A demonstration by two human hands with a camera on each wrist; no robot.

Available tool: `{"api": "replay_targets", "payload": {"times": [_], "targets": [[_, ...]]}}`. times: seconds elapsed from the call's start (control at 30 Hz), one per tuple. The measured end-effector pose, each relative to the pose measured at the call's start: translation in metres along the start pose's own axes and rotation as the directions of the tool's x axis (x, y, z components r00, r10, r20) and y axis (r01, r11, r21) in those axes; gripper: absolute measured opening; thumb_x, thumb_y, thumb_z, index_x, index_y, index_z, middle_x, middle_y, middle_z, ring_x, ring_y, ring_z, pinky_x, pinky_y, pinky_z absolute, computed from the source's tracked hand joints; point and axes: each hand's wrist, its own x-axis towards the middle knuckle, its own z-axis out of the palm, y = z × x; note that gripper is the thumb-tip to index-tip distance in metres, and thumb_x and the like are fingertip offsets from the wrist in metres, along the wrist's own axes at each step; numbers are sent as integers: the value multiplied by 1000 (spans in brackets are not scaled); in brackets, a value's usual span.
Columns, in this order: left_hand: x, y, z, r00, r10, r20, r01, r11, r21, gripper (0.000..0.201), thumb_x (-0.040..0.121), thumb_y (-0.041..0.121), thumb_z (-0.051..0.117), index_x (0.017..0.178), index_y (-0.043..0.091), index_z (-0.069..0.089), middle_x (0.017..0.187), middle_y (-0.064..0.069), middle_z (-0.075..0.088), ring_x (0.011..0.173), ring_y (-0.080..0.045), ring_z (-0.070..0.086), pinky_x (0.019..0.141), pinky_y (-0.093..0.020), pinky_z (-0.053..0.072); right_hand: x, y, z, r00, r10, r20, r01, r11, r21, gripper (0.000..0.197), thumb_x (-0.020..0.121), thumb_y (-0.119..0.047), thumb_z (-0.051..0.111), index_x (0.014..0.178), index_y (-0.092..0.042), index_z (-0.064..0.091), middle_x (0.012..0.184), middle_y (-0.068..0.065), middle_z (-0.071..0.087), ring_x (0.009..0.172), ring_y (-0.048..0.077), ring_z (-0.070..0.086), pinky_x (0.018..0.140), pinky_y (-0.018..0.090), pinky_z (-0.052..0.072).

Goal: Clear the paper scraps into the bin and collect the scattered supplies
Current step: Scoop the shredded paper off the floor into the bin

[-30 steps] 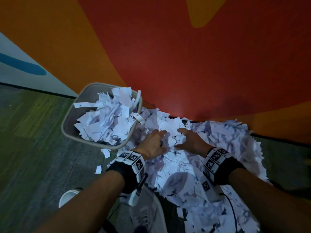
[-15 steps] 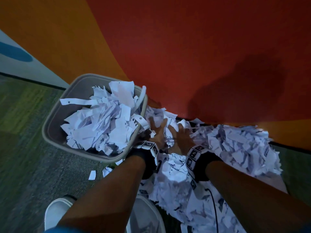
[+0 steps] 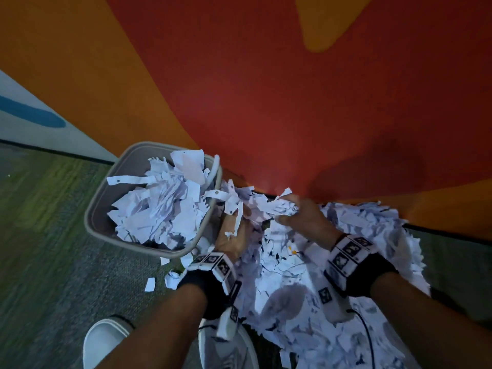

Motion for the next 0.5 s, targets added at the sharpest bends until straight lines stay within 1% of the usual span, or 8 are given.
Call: {"api": "replay_targets", "payload": {"times": [0.1,0.17,0.2,0.27,0.33,0.37,0.43,0.5], "targets": [[-20,21,-4,995,93,-37,-96,994,-62,23,101,21,46,110,35,61,103,9,63,92,-11,58,85,-25,43,-32,-13,-29,1000,25,-1,-24,981,192,50,83,-16,79,127,-19,58,114,-4,65,88,18,70,71,28,53],[-39,43,-13,990,132,-43,-135,988,-75,28,96,18,49,94,44,57,100,9,64,94,-15,62,85,-32,51,-51,-21,-45,1000,6,1,-6,949,314,43,83,-16,79,121,-22,60,112,-9,68,84,7,69,67,21,54],[-48,51,-16,989,137,-54,-140,987,-77,29,93,16,50,91,45,56,101,7,65,96,-18,63,86,-34,52,-60,-23,-52,1000,5,6,-6,931,365,43,83,-16,79,120,-23,61,113,-8,69,86,6,69,68,22,55],[-71,71,-28,983,172,-66,-175,983,-58,29,91,11,53,93,40,59,102,2,66,85,-13,64,75,-24,51,-74,-32,-65,1000,1,21,-10,902,432,48,80,-20,81,123,-26,62,117,-3,70,96,12,70,76,33,57],[-89,87,-40,977,189,-102,-200,973,-110,27,91,2,53,95,26,64,102,-8,67,55,-2,51,51,-14,40,-87,-41,-76,999,-20,48,-7,866,500,60,76,-24,84,130,-27,58,129,-2,64,105,17,68,85,42,58],[-101,98,-46,973,200,-115,-215,966,-141,26,91,-1,53,97,21,65,104,-13,67,45,0,45,44,-14,36,-93,-45,-80,998,-14,59,-19,847,531,71,73,-26,87,136,-27,53,135,-2,58,109,20,66,88,43,57],[-118,112,-60,959,246,-140,-270,945,-185,26,91,-6,53,96,14,69,112,-10,66,46,3,50,44,-13,39,-101,-58,-85,999,-11,45,-16,830,557,90,68,-28,90,145,-25,44,143,2,50,113,24,64,87,44,57],[-129,122,-76,945,275,-176,-309,928,-209,26,91,-5,55,93,15,71,115,0,66,55,-5,63,43,-25,44,-102,-73,-86,1000,-20,17,8,828,561,96,61,-30,93,145,-27,45,145,6,51,110,28,66,83,44,58]]}}
